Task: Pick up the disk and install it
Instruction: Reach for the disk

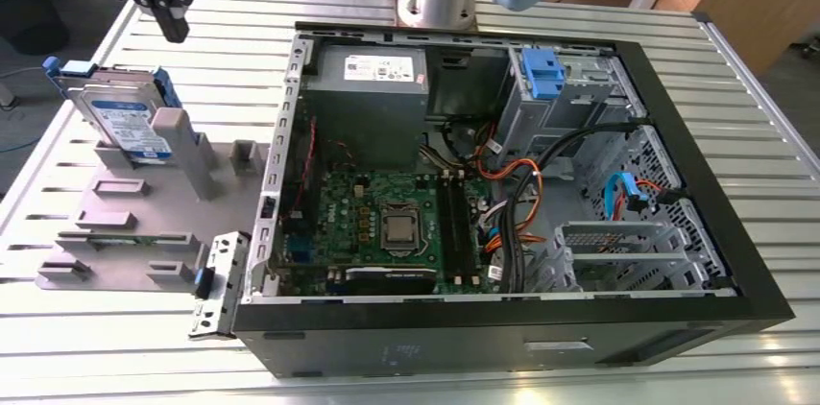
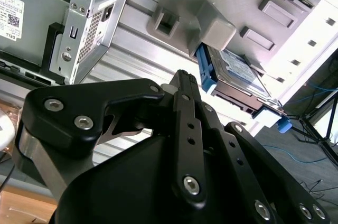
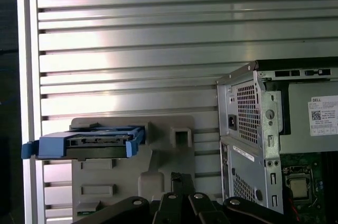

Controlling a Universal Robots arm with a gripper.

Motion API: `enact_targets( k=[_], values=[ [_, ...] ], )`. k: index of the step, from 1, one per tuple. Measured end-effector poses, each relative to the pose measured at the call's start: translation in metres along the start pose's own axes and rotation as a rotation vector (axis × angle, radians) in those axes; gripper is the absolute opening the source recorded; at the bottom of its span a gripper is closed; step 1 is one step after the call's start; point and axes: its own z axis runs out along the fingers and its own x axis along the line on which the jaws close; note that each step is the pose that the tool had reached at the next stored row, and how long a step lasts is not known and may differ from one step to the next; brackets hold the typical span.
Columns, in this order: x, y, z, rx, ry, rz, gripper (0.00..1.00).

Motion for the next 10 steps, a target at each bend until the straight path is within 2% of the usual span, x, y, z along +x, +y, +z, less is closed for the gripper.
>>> enact_targets(
  k=[10],
  values=[
    [0.0020,-0.0001,0.0000,0.0001,0.0001,0.000,0.11]
  ],
)
